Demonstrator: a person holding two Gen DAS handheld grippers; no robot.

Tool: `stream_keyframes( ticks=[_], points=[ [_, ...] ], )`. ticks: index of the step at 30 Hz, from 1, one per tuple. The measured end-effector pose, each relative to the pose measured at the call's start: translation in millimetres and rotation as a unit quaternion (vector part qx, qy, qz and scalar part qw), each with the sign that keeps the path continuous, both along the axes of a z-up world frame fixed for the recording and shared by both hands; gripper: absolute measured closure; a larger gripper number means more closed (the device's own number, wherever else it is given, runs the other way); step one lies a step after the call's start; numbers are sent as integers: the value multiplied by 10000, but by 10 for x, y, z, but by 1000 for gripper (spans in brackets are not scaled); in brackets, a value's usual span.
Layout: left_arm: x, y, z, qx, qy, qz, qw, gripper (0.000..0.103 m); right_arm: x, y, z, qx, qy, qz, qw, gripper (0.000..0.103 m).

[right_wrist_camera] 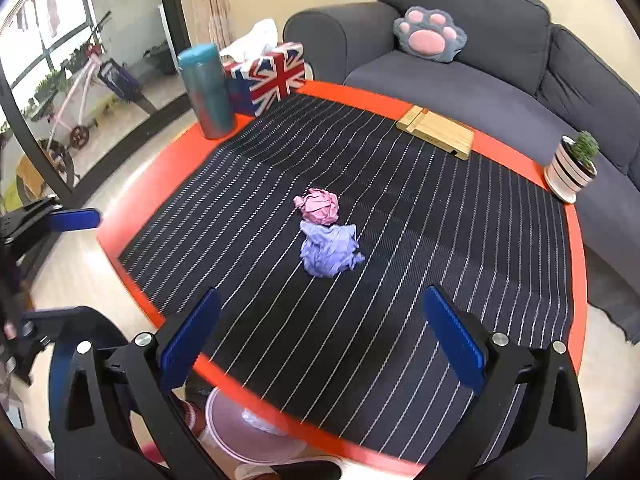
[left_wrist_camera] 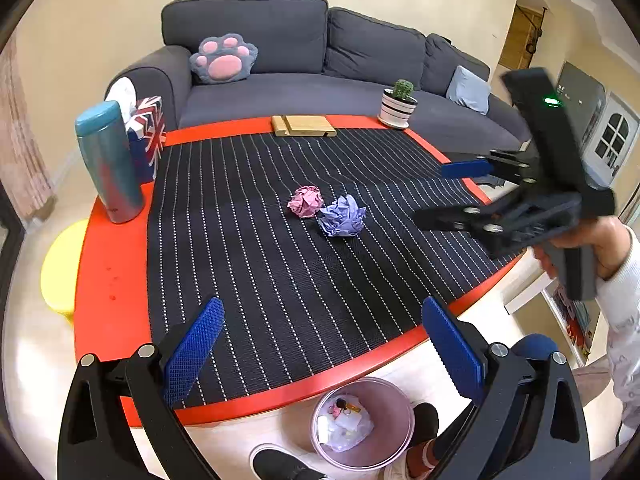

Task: Collect trash
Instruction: 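Reach the right gripper to the crumpled purple paper and close on it, then lift the purple paper with the right gripper while the left gripper closes on the pink paper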

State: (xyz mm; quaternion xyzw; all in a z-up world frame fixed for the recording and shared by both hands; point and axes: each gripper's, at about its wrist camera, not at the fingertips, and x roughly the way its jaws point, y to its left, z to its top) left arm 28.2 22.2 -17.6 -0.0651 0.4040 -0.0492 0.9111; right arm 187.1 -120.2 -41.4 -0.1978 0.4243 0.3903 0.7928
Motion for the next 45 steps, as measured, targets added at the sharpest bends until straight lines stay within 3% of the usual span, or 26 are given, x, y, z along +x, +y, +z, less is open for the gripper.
stream_keyframes(
  ticks=[11,18,20,24,26,35,45],
  points=[
    [17,108,-95,-76,123,77,9999,8,451,504,-482,-555,557,199,9967,4],
    [20,179,-131,-126,139,130,9997,8,594,681,-713,-776,688,287,9942,5],
    [14,188,-143,-138,147,137,9997,8,615,712,-757,-841,700,304,9935,21],
    [30,205,-167,-139,177,133,9997,8,649,764,-849,-976,737,307,9920,30],
    [42,215,-166,-148,166,137,9997,8,658,772,-885,-1045,736,290,9914,50],
    [127,205,-153,-131,128,92,9998,8,654,693,-800,-839,677,253,9939,62],
    [356,165,-97,-27,77,-27,10000,8,610,403,-557,-466,647,-5,9968,63]
  ],
)
